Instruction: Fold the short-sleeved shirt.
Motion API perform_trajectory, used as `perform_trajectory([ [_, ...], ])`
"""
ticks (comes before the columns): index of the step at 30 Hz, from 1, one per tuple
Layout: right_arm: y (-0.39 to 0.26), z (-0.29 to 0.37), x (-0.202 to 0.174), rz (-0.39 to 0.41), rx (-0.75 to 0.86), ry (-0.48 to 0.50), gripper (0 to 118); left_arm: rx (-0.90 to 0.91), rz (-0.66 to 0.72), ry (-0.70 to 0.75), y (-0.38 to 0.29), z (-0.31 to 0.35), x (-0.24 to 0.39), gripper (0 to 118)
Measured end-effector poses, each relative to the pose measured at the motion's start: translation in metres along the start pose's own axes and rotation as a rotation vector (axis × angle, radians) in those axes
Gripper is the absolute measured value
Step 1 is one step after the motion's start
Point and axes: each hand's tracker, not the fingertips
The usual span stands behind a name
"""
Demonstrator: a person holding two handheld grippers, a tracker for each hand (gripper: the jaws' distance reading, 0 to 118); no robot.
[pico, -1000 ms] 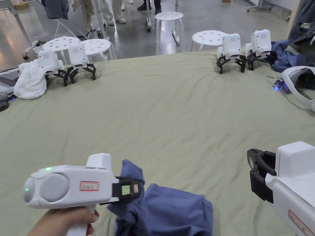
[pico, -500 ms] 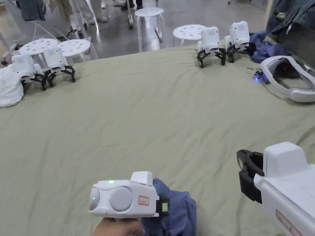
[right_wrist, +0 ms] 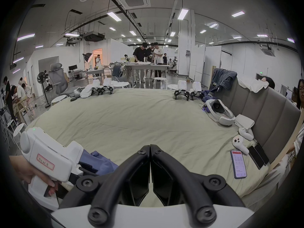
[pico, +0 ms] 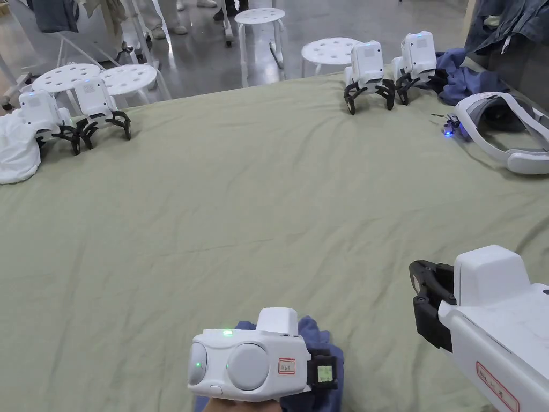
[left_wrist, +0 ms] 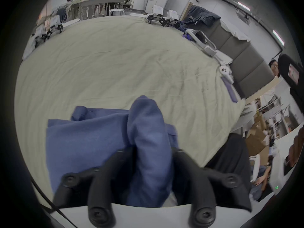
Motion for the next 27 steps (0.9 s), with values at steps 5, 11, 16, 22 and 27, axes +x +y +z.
perform_trajectory([
  [5, 0.003, 0.004, 0.0, 0.013, -0.001, -0.01, 4, 0.033, 0.152, -0.281, 0.007, 0.021, -0.013, 100],
  [11, 0.008, 0.006, 0.0, 0.018, 0.01, -0.022, 4, 0.166, 0.126, -0.108, 0.014, 0.053, -0.055, 0],
  [16, 0.007, 0.001, -0.004, 0.019, 0.006, -0.015, 4, 0.102, 0.176, -0.172, -0.004, 0.024, -0.064, 0],
  [22, 0.004, -0.001, -0.005, 0.024, -0.015, -0.008, 4, 0.089, 0.201, -0.259, -0.022, -0.016, -0.044, 0],
  [27, 0.001, -0.003, -0.003, 0.03, -0.028, -0.01, 4, 0.088, 0.236, -0.313, -0.039, -0.042, -0.047, 0],
])
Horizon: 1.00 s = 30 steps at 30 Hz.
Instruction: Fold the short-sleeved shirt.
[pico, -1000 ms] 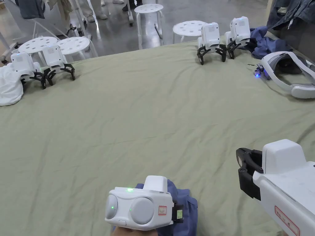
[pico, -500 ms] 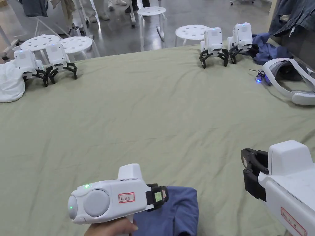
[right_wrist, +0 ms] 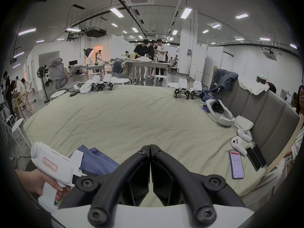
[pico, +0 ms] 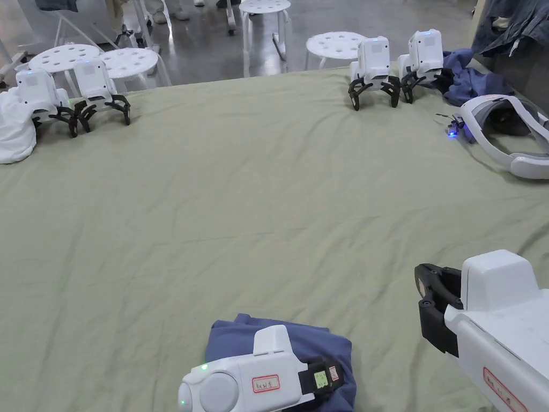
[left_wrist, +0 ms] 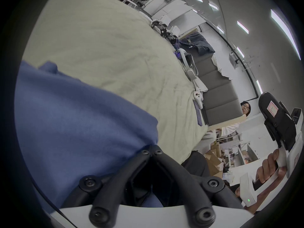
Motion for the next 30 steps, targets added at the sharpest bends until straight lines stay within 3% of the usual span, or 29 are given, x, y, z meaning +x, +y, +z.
perform_trajectory([
  [8, 0.0, -0.005, 0.002, 0.004, -0.01, -0.002, 4, 0.006, 0.074, -0.113, 0.001, -0.002, -0.04, 0],
  [13, 0.003, -0.006, -0.003, 0.003, -0.006, 0.003, 4, -0.007, 0.072, -0.094, 0.007, 0.006, -0.028, 0],
  [17, 0.008, -0.002, -0.006, 0.011, 0.008, 0.004, 4, 0.052, 0.019, -0.114, 0.024, 0.043, -0.015, 0],
  [22, 0.017, 0.003, -0.008, 0.014, 0.041, 0.001, 4, 0.264, -0.054, -0.162, 0.054, 0.128, -0.004, 0],
  [25, 0.019, 0.003, -0.011, 0.006, 0.064, 0.01, 4, 0.417, -0.185, -0.055, 0.063, 0.182, 0.009, 0],
  [30, 0.003, -0.014, -0.034, -0.055, 0.071, 0.039, 4, 0.682, -0.52, 0.433, 0.038, 0.229, 0.029, 0],
])
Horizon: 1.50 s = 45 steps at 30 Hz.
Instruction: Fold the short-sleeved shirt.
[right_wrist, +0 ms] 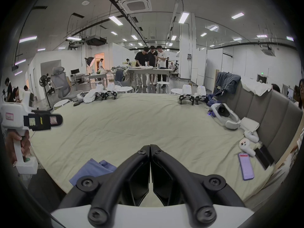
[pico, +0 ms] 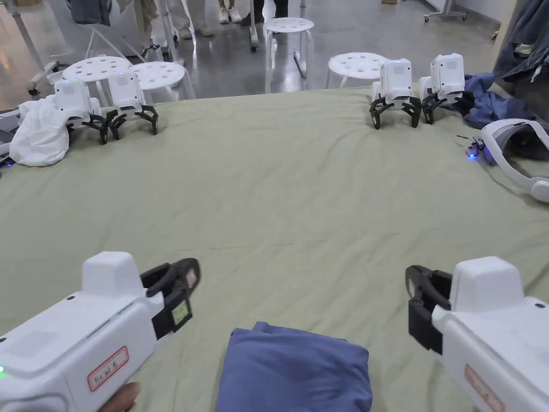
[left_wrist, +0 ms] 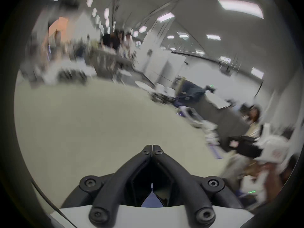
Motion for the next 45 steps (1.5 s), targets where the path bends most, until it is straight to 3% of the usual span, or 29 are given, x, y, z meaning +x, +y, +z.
perform_trajectory([
  [9, -0.084, -0.061, -0.071, 0.003, -0.137, 0.072, 4, 0.053, -0.112, 0.262, -0.037, 0.024, -0.014, 0],
  [15, -0.136, -0.098, -0.088, 0.021, -0.267, 0.046, 4, 0.014, -0.079, 0.305, -0.051, 0.024, -0.025, 0],
  [20, -0.134, -0.108, -0.089, 0.022, -0.276, 0.04, 3, -0.031, -0.039, 0.277, -0.059, 0.019, -0.032, 2],
  [21, -0.137, -0.11, -0.087, 0.001, -0.28, 0.046, 3, -0.043, -0.028, 0.273, -0.06, 0.017, -0.032, 7],
  [23, -0.137, -0.109, -0.082, -0.022, -0.278, 0.053, 3, -0.126, 0.033, 0.199, -0.061, 0.007, -0.036, 41],
  [25, -0.137, -0.108, -0.084, -0.02, -0.279, 0.053, 3, -0.232, 0.109, 0.085, -0.063, -0.005, -0.04, 100],
  [26, -0.136, -0.108, -0.085, -0.012, -0.28, 0.052, 3, -0.293, 0.152, 0.014, -0.065, -0.013, -0.042, 117],
  [29, -0.136, -0.108, -0.083, -0.003, -0.285, 0.056, 3, -0.408, 0.267, -0.161, -0.071, -0.036, -0.042, 118],
  [33, -0.134, -0.108, -0.082, -0.01, -0.293, 0.068, 3, -0.586, 0.398, -0.242, -0.083, -0.086, -0.041, 118],
  [41, -0.134, -0.108, -0.084, 0.003, -0.296, 0.069, 3, -0.825, 0.68, -0.443, -0.12, -0.153, -0.028, 97],
  [45, -0.135, -0.109, -0.084, 0.002, -0.3, 0.071, 3, -0.835, 0.528, -0.398, -0.129, -0.164, -0.015, 83],
])
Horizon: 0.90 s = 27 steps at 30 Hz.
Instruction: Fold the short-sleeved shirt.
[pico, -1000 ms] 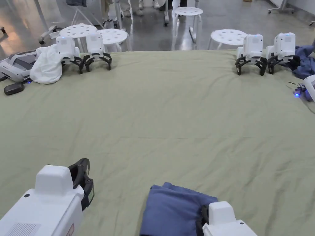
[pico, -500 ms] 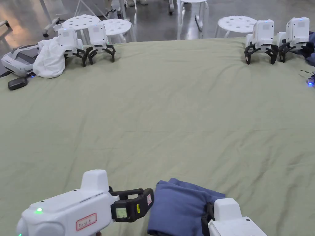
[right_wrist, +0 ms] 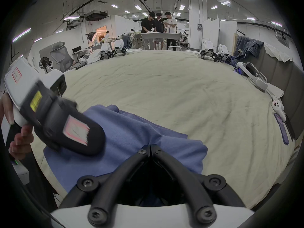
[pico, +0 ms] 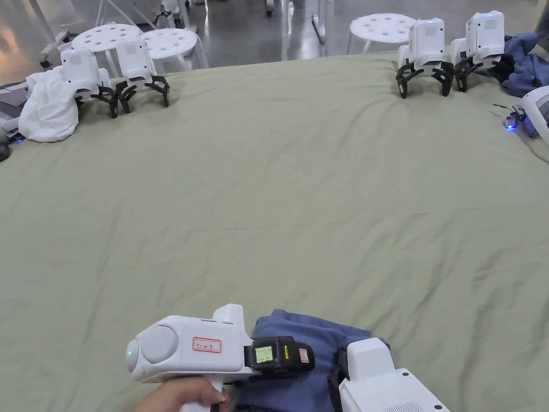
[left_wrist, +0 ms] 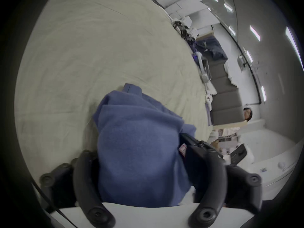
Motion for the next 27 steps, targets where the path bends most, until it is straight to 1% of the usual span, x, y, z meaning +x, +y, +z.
perform_trajectory([
  [1, 0.0, -0.001, 0.0, 0.0, -0.001, 0.0, 3, 0.002, -0.035, 0.063, 0.0, 0.0, 0.002, 63],
  [2, 0.0, -0.002, 0.0, -0.006, 0.0, 0.013, 3, 0.012, -0.017, 0.048, 0.001, -0.001, -0.003, 38],
  [3, 0.0, -0.004, -0.001, -0.004, -0.005, 0.008, 3, 0.002, 0.038, -0.019, 0.001, -0.001, -0.006, 34],
  [4, 0.0, -0.004, -0.002, -0.001, -0.001, 0.009, 3, 0.003, 0.054, -0.003, 0.001, 0.0, -0.006, 32],
  [7, 0.003, -0.003, -0.004, 0.019, -0.006, 0.003, 3, 0.01, -0.016, 0.04, -0.003, 0.0, 0.004, 28],
  [9, 0.003, -0.004, -0.002, 0.021, -0.007, 0.007, 3, 0.017, -0.032, 0.055, -0.005, 0.001, 0.008, 27],
  [14, 0.007, 0.003, 0.0, -0.014, 0.005, 0.019, 3, 0.048, -0.056, 0.062, -0.012, 0.009, 0.013, 26],
  [17, 0.012, 0.01, 0.003, -0.024, 0.028, 0.045, 3, 0.068, -0.055, 0.057, -0.014, 0.018, 0.013, 24],
  [18, 0.016, 0.013, 0.003, -0.016, 0.039, 0.05, 3, 0.08, -0.057, 0.06, -0.015, 0.022, 0.014, 24],
  [21, 0.031, 0.023, 0.003, 0.037, 0.087, 0.018, 3, 0.127, -0.121, 0.134, -0.013, 0.04, 0.012, 24],
  [27, 0.071, 0.044, 0.007, 0.103, 0.167, -0.028, 3, 0.214, -0.086, 0.239, -0.001, 0.102, -0.024, 24],
])
